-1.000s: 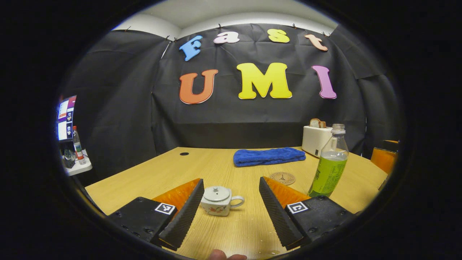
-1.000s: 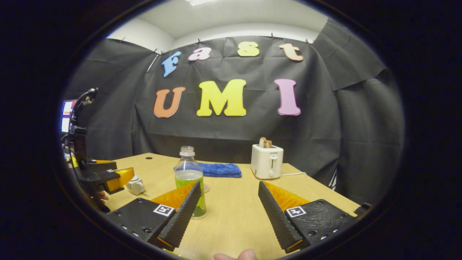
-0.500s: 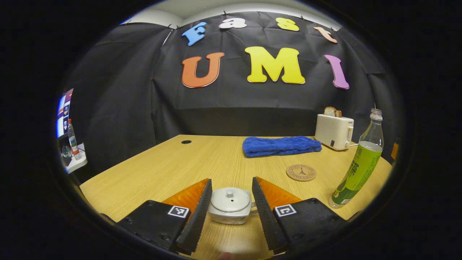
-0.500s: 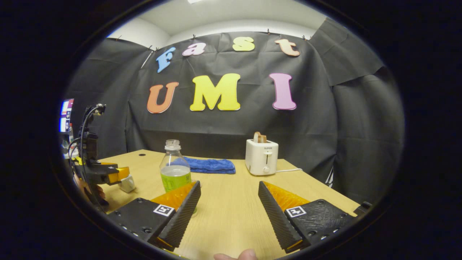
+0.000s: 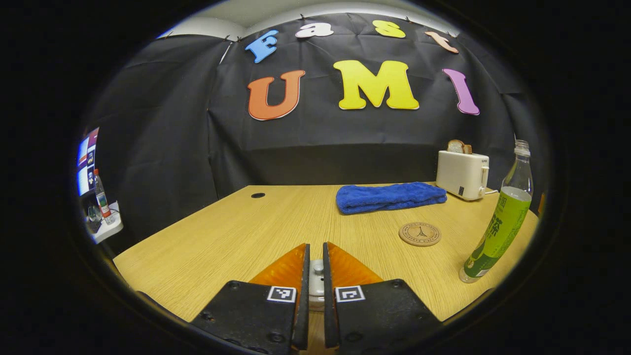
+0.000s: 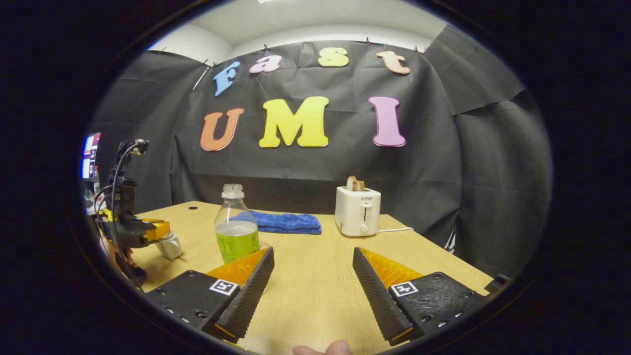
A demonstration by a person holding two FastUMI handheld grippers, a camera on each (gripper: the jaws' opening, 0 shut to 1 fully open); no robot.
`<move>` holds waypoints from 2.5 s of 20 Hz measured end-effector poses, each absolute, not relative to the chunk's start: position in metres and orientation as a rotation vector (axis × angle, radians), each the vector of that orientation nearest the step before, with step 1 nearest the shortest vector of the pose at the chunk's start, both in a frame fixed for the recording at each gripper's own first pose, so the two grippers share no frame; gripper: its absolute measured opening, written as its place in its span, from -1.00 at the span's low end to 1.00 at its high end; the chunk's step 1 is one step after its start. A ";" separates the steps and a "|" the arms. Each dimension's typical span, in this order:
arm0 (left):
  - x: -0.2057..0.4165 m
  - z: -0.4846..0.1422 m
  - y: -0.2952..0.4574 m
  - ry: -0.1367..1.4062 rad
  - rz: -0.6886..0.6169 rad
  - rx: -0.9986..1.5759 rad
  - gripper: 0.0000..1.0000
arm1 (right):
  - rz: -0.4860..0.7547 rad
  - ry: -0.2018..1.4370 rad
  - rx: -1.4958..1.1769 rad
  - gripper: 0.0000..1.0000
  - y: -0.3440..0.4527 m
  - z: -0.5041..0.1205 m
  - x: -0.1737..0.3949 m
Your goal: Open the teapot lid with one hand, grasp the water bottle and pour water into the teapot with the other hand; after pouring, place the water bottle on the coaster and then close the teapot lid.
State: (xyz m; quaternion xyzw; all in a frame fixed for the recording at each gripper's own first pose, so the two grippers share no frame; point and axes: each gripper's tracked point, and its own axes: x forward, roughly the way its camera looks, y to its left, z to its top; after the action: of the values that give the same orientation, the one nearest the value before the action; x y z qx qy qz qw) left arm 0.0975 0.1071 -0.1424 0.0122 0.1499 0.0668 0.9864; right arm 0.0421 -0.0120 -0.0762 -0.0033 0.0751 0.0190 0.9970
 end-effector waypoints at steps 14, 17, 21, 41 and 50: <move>0.076 -0.097 0.112 0.203 0.112 0.018 -0.95 | 0.238 0.192 0.037 0.92 0.048 -0.093 0.037; 0.060 -0.089 0.108 0.189 0.099 0.016 -0.95 | 0.265 0.215 0.040 0.87 0.067 -0.102 0.043; 0.043 -0.081 0.109 0.170 0.097 0.012 -0.95 | 0.255 0.227 0.014 0.96 0.084 -0.113 0.063; 0.045 -0.072 0.157 0.131 0.113 -0.059 -0.95 | 0.388 0.273 -0.559 0.42 0.131 -0.114 0.113; 0.040 -0.080 0.186 0.140 0.120 -0.049 -0.95 | 0.437 0.193 -1.030 0.43 0.169 -0.109 0.149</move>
State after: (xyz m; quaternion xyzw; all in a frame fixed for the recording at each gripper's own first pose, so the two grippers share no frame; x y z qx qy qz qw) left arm 0.0398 0.1859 -0.0803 -0.0242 0.0701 0.0601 0.9954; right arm 0.1492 0.1688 -0.1093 -0.4878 0.0913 0.2070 0.8431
